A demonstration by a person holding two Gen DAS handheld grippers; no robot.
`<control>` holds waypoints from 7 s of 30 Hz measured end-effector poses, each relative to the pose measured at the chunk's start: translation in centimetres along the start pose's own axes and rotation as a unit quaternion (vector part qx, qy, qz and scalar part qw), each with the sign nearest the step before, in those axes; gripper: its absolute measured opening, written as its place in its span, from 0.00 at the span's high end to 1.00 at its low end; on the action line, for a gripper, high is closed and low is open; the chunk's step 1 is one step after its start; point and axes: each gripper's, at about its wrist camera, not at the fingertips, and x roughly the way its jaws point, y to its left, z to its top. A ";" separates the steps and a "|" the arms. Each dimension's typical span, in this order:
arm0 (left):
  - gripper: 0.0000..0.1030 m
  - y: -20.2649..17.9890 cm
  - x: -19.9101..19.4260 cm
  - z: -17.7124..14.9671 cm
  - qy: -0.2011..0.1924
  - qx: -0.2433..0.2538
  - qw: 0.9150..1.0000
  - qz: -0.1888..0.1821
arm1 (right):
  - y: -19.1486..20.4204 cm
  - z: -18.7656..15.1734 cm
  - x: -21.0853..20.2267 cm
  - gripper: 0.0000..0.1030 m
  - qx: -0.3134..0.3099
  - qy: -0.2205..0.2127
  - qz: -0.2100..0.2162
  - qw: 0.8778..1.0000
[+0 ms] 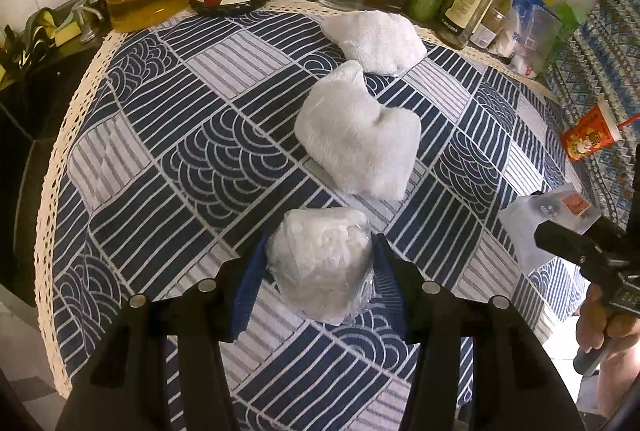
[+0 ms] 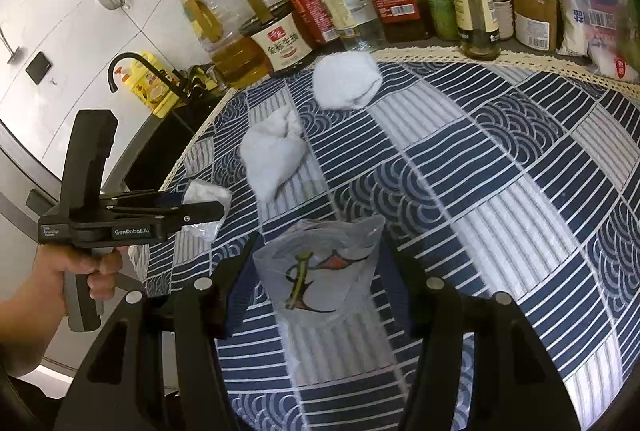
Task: Collect trash
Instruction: 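Carry both held bags down into the black bin and open both tools, then raise both empty tools back over the table, then move both tools toward the remaining white tissue balls, then grasp one white tissue ball with the right tool while the left tool grasps the other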
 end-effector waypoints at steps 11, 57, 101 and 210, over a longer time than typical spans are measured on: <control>0.50 2.5 -3.8 -3.9 -0.018 0.027 0.999 -0.033 | 6.8 -3.1 0.0 0.44 -0.002 -0.005 -0.024 1.000; 0.50 12.6 -2.9 -23.5 0.104 0.027 0.990 -0.088 | 19.7 -20.8 9.4 0.44 0.098 0.113 -0.031 0.988; 0.29 15.6 1.9 -25.4 0.167 -0.027 0.982 -0.087 | 17.0 -21.4 12.7 0.31 0.168 0.131 -0.032 0.976; 0.52 -1.8 5.4 7.6 0.010 -0.022 1.000 0.008 | -6.1 16.4 12.6 0.52 -0.015 0.045 0.020 0.999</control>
